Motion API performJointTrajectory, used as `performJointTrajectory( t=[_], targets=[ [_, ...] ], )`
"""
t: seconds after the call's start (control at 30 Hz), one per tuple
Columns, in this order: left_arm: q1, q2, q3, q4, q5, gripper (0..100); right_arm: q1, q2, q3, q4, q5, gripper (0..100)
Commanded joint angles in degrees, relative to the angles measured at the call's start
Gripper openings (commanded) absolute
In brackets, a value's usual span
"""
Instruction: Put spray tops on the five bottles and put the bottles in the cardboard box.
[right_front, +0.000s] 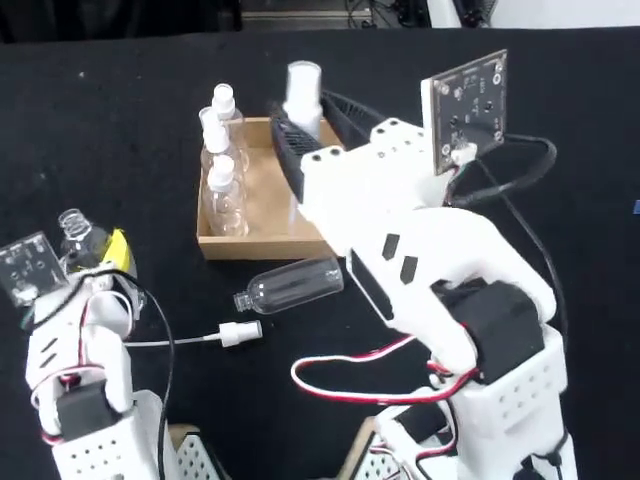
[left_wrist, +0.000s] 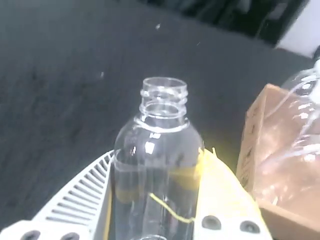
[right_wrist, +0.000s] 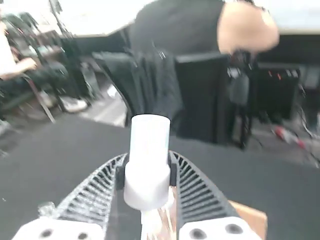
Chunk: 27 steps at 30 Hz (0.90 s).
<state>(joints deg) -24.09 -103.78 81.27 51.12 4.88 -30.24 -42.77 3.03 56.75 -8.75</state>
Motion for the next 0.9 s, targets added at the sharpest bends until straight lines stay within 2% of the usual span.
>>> performJointTrajectory(
  t=[0.0,0.17,0.37,0.5,0.87],
  targets=[
    [2.4,-0.2,-0.8,-1.4,-0.8,3,-3.0,-1.5,-1.0,-5.9,-0.4,1.1],
    [4.3,-0.9,0.0,-4.2,-0.8,3,-3.3,-1.5,-0.2,-9.4,-0.4,1.1],
    [3.9,-0.8,8.0,-19.6,-0.9,3,-3.3,-1.5,-0.1,-11.7,-0.4,1.1],
    [4.2,-0.9,11.2,-25.7,-0.9,3,-3.3,-1.5,-0.1,-13.0,-0.4,1.1],
    [4.4,-0.9,11.0,-27.4,-0.6,3,-3.2,-1.7,-0.2,-18.1,-0.1,1.1]
  ],
)
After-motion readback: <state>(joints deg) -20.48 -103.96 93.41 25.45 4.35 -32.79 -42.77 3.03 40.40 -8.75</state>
